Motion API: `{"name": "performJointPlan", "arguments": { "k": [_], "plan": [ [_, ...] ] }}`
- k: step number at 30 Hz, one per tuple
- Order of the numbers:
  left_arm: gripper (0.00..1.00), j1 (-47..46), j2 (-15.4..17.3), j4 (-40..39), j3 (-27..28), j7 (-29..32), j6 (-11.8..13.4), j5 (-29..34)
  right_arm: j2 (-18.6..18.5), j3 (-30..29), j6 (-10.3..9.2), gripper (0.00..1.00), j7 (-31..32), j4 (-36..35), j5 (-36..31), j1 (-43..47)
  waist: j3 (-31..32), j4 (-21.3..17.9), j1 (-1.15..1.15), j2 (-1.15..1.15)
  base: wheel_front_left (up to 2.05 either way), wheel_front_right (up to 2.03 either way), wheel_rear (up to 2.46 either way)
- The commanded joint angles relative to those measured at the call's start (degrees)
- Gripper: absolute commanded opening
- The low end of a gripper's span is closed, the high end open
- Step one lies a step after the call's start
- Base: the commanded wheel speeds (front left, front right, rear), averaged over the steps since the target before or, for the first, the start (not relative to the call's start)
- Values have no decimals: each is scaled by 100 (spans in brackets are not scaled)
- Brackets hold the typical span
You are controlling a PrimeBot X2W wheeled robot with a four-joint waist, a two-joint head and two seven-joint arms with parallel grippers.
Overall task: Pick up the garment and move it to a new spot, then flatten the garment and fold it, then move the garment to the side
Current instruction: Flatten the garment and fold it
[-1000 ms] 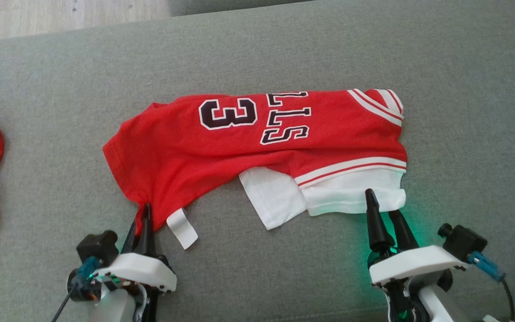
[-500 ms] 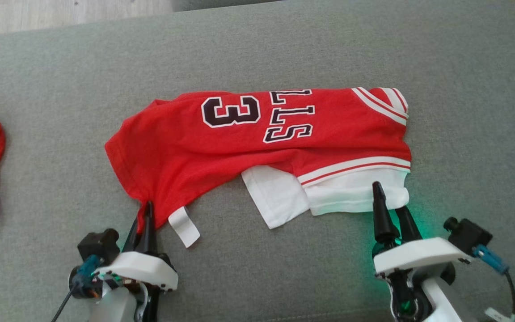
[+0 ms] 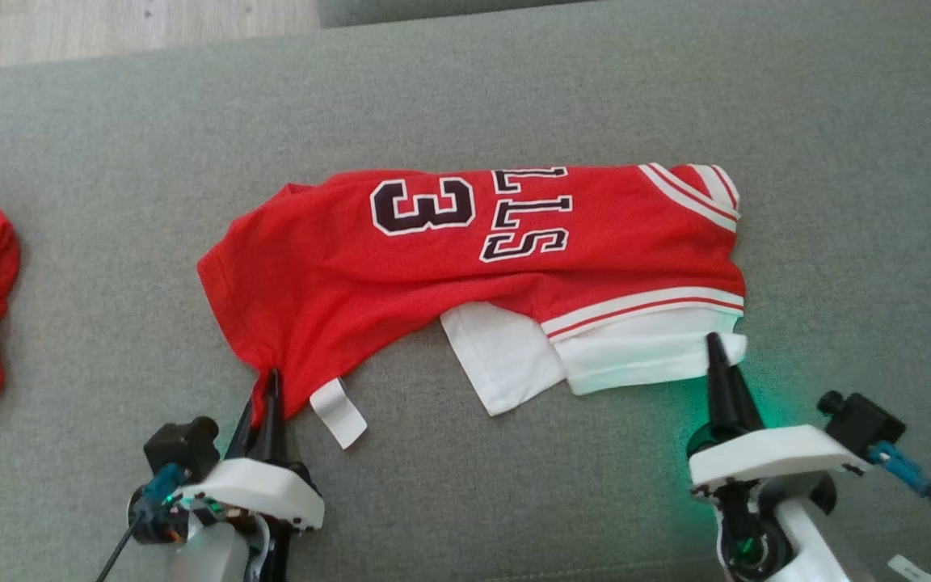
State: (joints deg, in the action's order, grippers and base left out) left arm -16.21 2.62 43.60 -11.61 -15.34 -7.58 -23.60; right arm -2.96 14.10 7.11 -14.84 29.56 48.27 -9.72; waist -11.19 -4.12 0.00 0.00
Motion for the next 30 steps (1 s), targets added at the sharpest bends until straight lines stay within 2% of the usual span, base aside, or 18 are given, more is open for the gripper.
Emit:
{"name": "performJointPlan", "arguments": {
  "k": [1, 7, 14, 21, 26, 30],
  "plan": [
    [0, 77, 30, -16, 149, 34, 9, 2, 8, 81, 37, 0, -16, -170, -39, -138, 34, 3, 0, 0, 0, 0, 0],
    [0, -20, 120, -599, 241, 34, 9, -68, 8, -252, 37, 0, -16, -660, -157, -203, 385, 14, 0, 0, 0, 0, 0],
    [0, -854, 758, -1618, -130, 34, 9, -460, -12, -581, 37, 0, -16, -1653, -394, -741, 945, 7, 0, 0, 0, 0, 0],
    [0, -2284, 1463, -2212, -260, 287, 9, -1191, -439, -770, 37, 0, -16, -2418, -335, -1860, 1210, 2, 0, 0, 0, 0, 0],
    [0, -3151, 1637, -2363, -129, 603, 75, -1283, -801, -740, 37, 0, -16, -2563, -252, -2729, 1231, 21, 0, 0, 0, 0, 0],
    [0, -3656, 1688, -2291, -121, 843, 225, -1227, -991, -634, 37, 0, -16, -2322, -266, -3404, 1083, 54, 0, 0, 0, 0, 0]
  ]
}}
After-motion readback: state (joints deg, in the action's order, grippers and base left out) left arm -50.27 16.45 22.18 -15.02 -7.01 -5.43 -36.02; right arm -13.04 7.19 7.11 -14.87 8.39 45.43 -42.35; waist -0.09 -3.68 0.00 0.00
